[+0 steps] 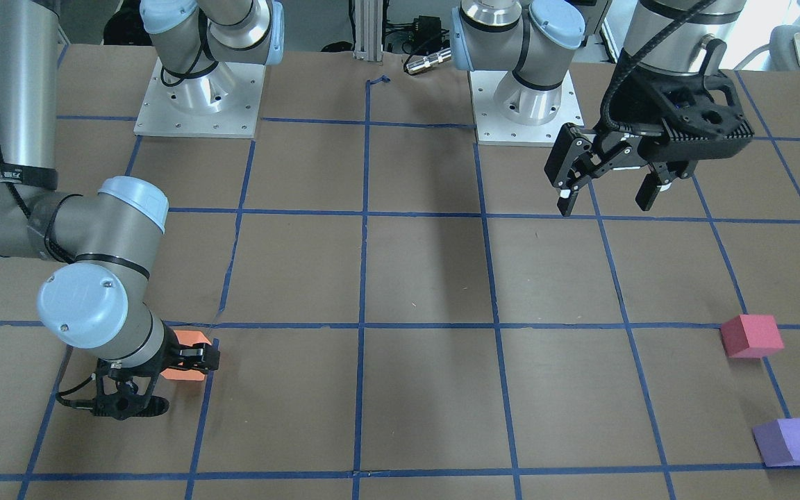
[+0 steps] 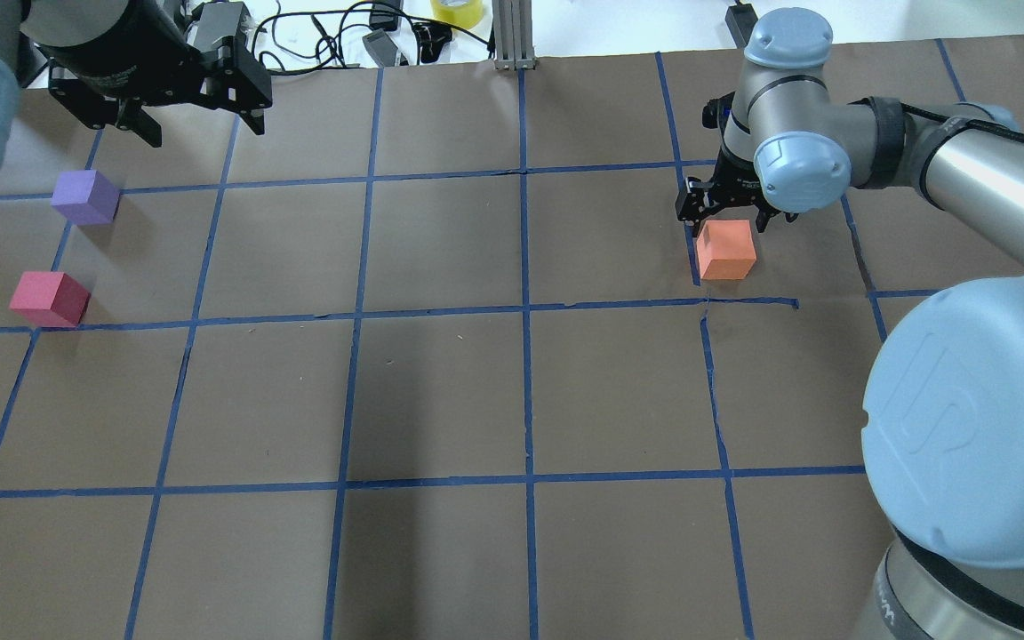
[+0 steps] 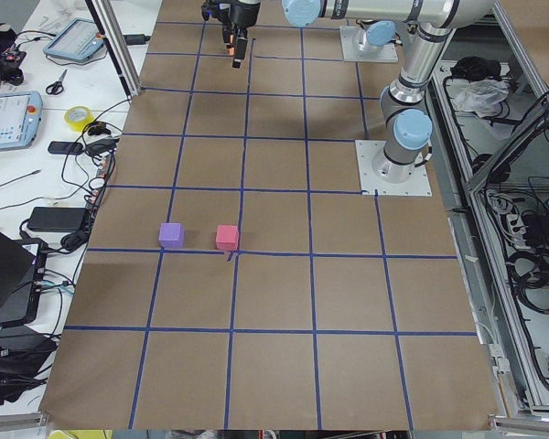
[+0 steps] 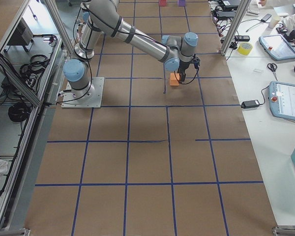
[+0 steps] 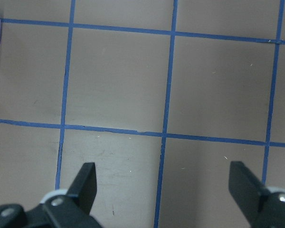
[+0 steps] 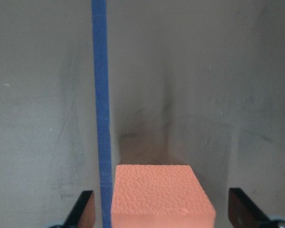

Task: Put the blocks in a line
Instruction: 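Lower the right gripper onto the orange cube and close it, then carry the orange cube with the right gripper toward the table center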

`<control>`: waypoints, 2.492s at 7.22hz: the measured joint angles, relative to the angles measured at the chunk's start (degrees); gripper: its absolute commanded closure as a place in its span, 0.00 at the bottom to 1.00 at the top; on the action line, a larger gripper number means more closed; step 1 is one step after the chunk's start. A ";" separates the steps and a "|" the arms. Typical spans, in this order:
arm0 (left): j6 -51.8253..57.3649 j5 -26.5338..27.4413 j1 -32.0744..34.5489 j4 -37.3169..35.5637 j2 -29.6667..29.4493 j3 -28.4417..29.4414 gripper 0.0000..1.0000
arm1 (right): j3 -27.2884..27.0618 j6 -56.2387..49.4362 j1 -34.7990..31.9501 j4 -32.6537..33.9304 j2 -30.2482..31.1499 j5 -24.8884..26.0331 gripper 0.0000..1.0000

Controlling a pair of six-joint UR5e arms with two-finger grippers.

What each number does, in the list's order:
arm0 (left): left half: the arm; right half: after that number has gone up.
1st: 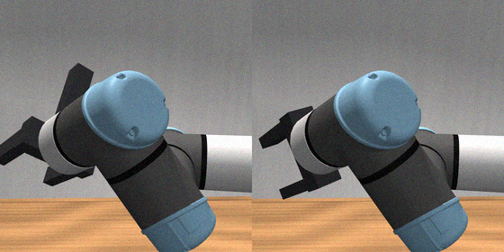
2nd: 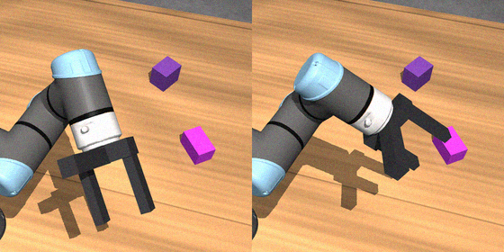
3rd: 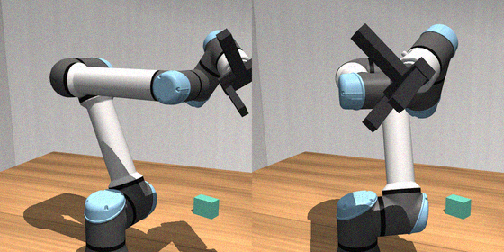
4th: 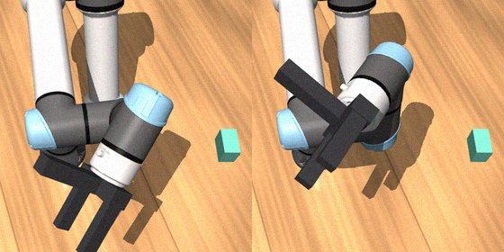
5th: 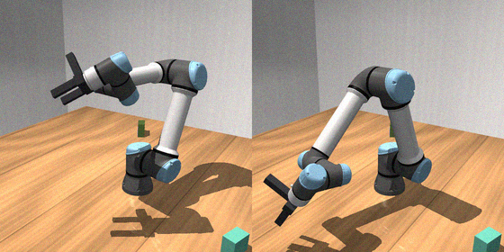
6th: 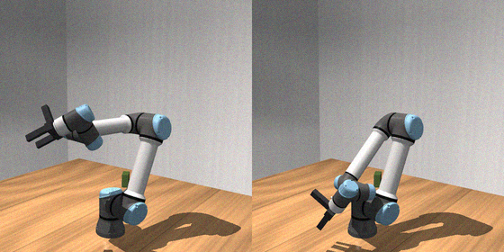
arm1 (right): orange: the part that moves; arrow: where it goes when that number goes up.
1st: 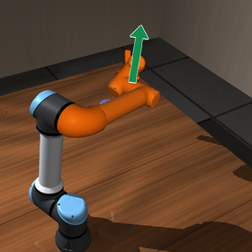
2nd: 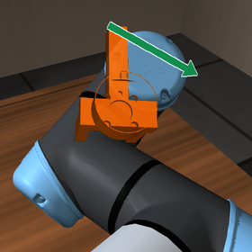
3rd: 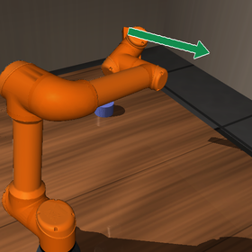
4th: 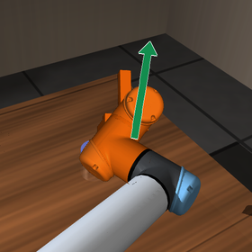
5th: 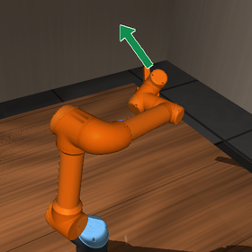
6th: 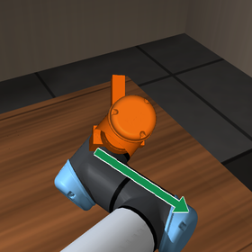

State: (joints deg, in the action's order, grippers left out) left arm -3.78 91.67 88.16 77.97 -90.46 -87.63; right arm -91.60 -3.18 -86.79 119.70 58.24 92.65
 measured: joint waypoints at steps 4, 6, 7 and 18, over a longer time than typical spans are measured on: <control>-0.13 -0.02 0.03 -0.14 -0.18 0.02 0.00 | -1.78 -2.43 -0.04 -0.24 0.43 -0.03 0.79; -0.07 -0.04 0.02 -1.07 -0.43 0.04 0.00 | -1.38 -2.45 -0.07 -0.13 0.76 -0.62 0.86; -0.01 -0.05 0.01 -1.29 -0.27 -0.01 0.00 | -1.05 -2.30 -0.28 -0.02 1.29 -1.99 0.86; 0.10 0.00 0.00 -1.23 0.13 -0.10 0.00 | 17.16 31.88 -24.81 -2.07 -8.47 -4.19 0.82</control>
State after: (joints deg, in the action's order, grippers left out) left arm -3.68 91.67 88.15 76.74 -90.34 -87.73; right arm -74.43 28.70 -111.61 117.63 49.78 88.46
